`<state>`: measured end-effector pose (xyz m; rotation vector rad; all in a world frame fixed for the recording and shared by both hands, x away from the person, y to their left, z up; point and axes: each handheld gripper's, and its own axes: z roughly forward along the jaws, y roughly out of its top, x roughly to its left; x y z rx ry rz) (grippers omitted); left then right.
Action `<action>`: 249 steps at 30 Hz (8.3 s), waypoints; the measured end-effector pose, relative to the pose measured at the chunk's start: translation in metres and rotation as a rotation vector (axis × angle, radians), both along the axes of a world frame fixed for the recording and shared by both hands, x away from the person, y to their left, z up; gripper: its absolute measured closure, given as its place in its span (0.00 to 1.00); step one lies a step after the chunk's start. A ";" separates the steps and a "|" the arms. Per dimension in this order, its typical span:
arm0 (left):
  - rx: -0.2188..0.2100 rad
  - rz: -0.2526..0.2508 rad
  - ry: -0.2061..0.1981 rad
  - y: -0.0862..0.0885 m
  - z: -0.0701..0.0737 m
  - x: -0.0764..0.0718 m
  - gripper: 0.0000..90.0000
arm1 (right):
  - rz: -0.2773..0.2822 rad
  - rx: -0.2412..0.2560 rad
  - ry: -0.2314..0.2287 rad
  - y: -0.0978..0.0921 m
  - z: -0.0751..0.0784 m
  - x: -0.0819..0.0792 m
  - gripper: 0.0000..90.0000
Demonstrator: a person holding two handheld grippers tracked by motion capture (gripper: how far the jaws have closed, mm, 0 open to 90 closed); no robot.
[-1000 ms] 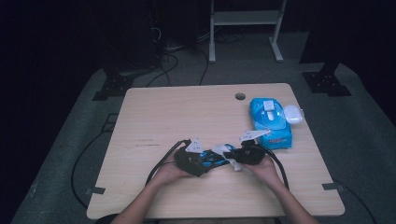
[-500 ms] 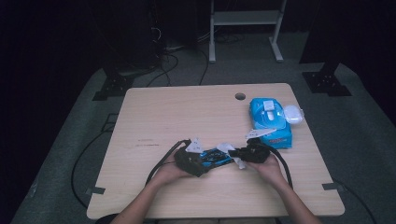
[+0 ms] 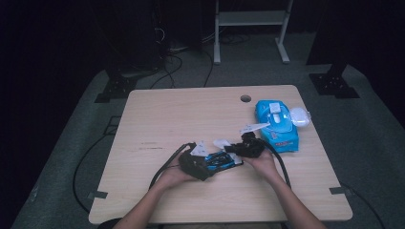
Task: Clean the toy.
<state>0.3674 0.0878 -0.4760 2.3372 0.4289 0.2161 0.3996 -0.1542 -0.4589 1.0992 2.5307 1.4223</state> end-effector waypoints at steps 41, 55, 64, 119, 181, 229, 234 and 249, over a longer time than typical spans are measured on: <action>-0.011 0.008 -0.001 0.000 -0.001 -0.001 0.26 | 0.206 0.010 0.039 0.057 -0.001 -0.038 0.93; -0.018 0.010 0.001 -0.002 -0.001 -0.001 0.26 | 0.150 0.031 0.056 0.064 0.005 -0.022 0.94; -0.014 0.004 -0.004 -0.001 -0.001 -0.001 0.26 | 0.105 -0.029 0.026 0.068 0.007 -0.014 0.93; -0.026 -0.007 -0.001 0.006 0.003 -0.003 0.27 | 0.201 -0.045 0.047 0.064 0.007 -0.036 0.94; -0.033 0.000 0.007 0.005 0.003 -0.002 0.27 | 0.057 -0.235 -0.161 0.014 0.014 -0.052 0.86; -0.032 -0.004 0.000 0.005 0.002 -0.001 0.27 | 0.001 -0.195 -0.090 -0.036 0.022 -0.033 0.59; -0.025 -0.005 -0.002 0.004 0.003 -0.002 0.27 | 0.055 -0.254 -0.116 -0.022 0.016 -0.038 0.61; -0.018 -0.008 0.000 0.005 0.003 -0.001 0.27 | -0.021 -0.222 -0.041 -0.045 0.003 -0.030 0.88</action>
